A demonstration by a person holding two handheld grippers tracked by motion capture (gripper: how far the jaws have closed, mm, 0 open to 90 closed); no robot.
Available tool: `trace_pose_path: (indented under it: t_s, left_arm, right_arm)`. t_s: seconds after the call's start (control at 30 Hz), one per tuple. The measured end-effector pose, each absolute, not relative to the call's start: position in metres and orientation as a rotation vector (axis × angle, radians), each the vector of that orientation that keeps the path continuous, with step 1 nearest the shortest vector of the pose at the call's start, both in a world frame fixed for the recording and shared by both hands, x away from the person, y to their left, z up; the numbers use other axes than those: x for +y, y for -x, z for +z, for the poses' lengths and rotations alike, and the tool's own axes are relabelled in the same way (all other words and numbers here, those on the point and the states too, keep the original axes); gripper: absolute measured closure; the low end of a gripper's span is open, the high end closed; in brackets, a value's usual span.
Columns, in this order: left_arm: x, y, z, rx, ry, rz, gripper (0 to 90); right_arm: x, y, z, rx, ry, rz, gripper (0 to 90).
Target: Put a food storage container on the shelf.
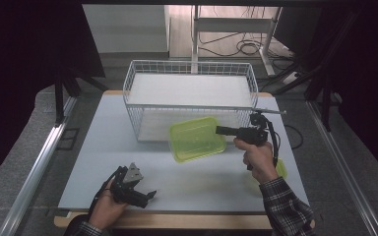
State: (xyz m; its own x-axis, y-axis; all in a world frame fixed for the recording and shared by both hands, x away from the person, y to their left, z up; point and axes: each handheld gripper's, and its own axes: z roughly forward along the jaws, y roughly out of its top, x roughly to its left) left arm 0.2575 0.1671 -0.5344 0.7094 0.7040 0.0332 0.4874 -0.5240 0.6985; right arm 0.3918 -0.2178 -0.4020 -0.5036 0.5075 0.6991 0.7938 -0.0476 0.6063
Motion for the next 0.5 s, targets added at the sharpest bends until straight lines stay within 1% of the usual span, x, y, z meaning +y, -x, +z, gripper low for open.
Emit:
trace_pose_path:
  t_s: [0.5]
  left_arm:
    - [0.167, -0.258, -0.535, 0.898, -2.239, 0.413, 1.5]
  right_arm:
    - [-0.219, -0.396, -0.373, -1.954, 1.371, -1.636, 80.2]
